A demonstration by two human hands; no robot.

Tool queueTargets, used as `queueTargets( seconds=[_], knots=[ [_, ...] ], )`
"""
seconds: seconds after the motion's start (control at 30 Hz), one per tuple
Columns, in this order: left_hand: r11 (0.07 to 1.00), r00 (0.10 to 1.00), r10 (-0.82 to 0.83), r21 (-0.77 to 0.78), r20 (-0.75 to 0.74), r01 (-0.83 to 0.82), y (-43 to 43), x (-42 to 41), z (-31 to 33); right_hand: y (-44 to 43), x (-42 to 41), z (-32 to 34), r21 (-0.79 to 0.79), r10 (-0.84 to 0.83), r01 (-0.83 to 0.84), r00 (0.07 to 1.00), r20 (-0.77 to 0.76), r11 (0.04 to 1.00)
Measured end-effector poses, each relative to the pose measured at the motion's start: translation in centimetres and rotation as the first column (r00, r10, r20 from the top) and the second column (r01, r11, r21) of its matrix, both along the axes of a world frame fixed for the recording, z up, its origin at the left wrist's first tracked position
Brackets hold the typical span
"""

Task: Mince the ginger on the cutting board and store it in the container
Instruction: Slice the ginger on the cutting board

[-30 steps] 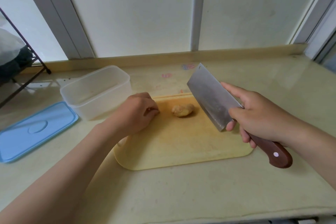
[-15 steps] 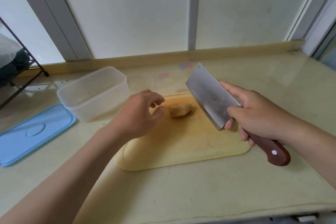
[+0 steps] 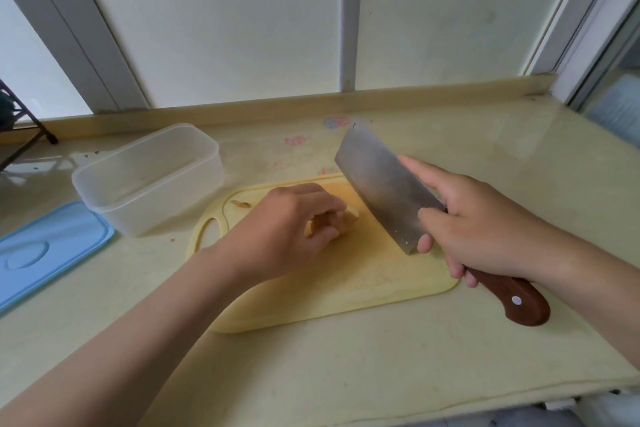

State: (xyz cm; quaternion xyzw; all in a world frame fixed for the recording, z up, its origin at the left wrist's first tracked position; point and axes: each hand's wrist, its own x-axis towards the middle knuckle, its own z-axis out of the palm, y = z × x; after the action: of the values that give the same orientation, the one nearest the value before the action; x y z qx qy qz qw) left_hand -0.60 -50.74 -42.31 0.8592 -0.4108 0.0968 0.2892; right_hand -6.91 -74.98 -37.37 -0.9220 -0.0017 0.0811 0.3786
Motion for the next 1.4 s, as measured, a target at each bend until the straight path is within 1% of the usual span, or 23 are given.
queueTargets(
  seconds=[0.1, 0.2, 0.43, 0.57, 0.9, 1.03, 1.1, 1.13, 1.27, 1.4],
  knots=[
    [0.999, 0.998, -0.041, 0.027, 0.046, 0.039, 0.1, 0.1, -0.2, 0.5, 0.1, 0.3, -0.067, 0.036, -0.039, 0.998, -0.045, 0.997],
    [0.998, 0.996, -0.054, 0.027, 0.07, 0.052, 0.6, 0.3, -0.6, 0.8, 0.2, 0.8, -0.095, 0.049, -0.057, 0.996, -0.081, 0.994],
    [0.998, 0.993, -0.036, -0.05, 0.114, 0.041, 0.5, 0.4, -1.2, 2.1, -0.6, 1.6, -0.094, 0.022, -0.023, 1.0, -0.011, 0.995],
    [0.997, 0.995, -0.041, -0.059, 0.093, 0.047, 0.5, 0.0, -1.4, 2.5, -0.7, 1.9, -0.13, 0.031, -0.029, 0.999, 0.01, 0.991],
    [0.996, 0.994, -0.05, -0.066, 0.099, 0.057, 0.8, -0.1, -1.5, 2.8, -0.9, 1.5, -0.12, 0.048, -0.048, 0.999, 0.0, 0.992],
    [0.993, 0.998, -0.043, -0.104, 0.044, 0.047, 0.9, -0.2, -1.7, 2.8, -1.0, 1.6, -0.123, 0.056, -0.056, 0.998, -0.004, 0.991],
    [0.992, 1.0, -0.012, -0.127, 0.002, 0.012, 1.0, -0.3, -1.8, 2.8, -1.0, 1.6, -0.121, 0.056, -0.056, 0.998, -0.007, 0.991],
    [0.991, 1.0, 0.014, -0.13, 0.005, -0.013, 1.0, -0.3, -1.8, 2.7, -1.0, 1.6, -0.122, 0.057, -0.057, 0.998, -0.007, 0.991],
    [0.997, 0.986, 0.08, -0.026, 0.145, -0.077, 0.8, 0.4, -2.1, 2.6, -0.6, 1.5, -0.12, 0.048, -0.047, 0.999, 0.009, 0.992],
    [0.998, 0.971, 0.049, 0.024, 0.234, -0.056, 0.8, 0.2, -2.0, 2.6, -0.5, 1.2, -0.112, 0.038, -0.037, 0.999, 0.011, 0.993]
  ],
)
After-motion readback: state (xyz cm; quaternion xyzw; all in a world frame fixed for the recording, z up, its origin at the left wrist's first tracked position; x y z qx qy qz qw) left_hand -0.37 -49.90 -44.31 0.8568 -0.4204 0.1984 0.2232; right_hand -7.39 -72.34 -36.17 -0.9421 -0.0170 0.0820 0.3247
